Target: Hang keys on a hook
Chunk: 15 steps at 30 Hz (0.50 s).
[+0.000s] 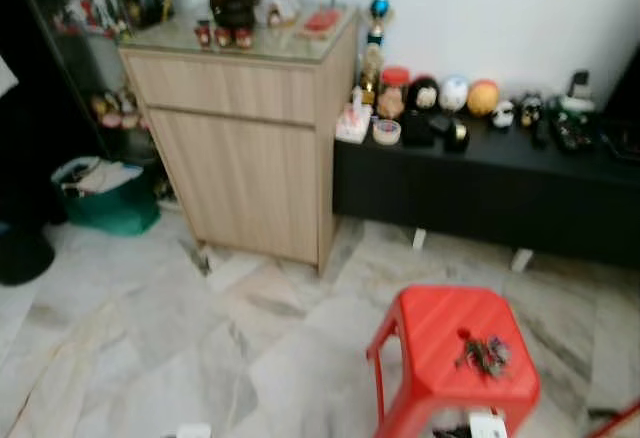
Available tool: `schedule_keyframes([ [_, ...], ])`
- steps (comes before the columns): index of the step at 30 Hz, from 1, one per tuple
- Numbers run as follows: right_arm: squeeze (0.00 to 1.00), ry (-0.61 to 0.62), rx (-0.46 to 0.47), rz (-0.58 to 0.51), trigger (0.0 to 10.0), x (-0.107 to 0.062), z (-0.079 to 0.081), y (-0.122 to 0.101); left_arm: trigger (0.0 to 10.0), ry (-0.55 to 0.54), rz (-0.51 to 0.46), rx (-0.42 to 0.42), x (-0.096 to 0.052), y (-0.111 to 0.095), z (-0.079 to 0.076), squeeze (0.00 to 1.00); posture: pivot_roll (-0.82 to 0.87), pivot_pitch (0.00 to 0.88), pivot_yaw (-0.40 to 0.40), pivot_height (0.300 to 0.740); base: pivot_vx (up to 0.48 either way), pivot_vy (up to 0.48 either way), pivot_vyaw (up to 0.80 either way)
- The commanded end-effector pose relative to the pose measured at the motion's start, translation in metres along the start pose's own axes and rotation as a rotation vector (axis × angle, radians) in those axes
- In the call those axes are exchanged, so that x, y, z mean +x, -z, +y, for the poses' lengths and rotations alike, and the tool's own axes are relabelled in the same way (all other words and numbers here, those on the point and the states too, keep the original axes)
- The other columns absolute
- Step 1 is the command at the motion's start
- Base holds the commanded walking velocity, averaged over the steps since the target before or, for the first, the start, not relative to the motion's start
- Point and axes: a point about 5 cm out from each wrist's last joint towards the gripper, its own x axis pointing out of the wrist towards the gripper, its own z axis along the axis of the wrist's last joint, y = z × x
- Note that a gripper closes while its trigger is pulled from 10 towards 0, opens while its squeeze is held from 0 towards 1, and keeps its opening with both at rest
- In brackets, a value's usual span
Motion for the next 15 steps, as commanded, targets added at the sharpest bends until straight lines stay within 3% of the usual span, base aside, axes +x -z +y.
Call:
schedule_keyframes([
  [1, 0.0, 0.006, 0.003, -0.006, 10.0, 0.0, -0.0026, -0.0018, 10.0, 0.013, 0.0, 0.015, 0.0002, -0.0003, -0.0026, 0.0, 0.05, 0.0, -0.024, 0.74, 0.0, 0.0, 0.0],
  [7, 0.0, 0.006, 0.005, -0.007, 10.0, 0.0, -0.0023, -0.0018, 10.0, 0.012, 0.003, 0.029, 0.0001, 0.0002, -0.002, 0.0, 0.05, 0.0, -0.024, 0.74, 0.0, 0.0, 0.0],
  [15, 0.0, 0.008, 0.005, -0.008, 10.0, 0.0, -0.0029, -0.0023, 10.0, 0.017, -0.003, 0.029, 0.0002, -0.0003, -0.0027, 0.0, 0.05, 0.0, -0.026, 0.74, 0.0, -0.445, 0.0],
])
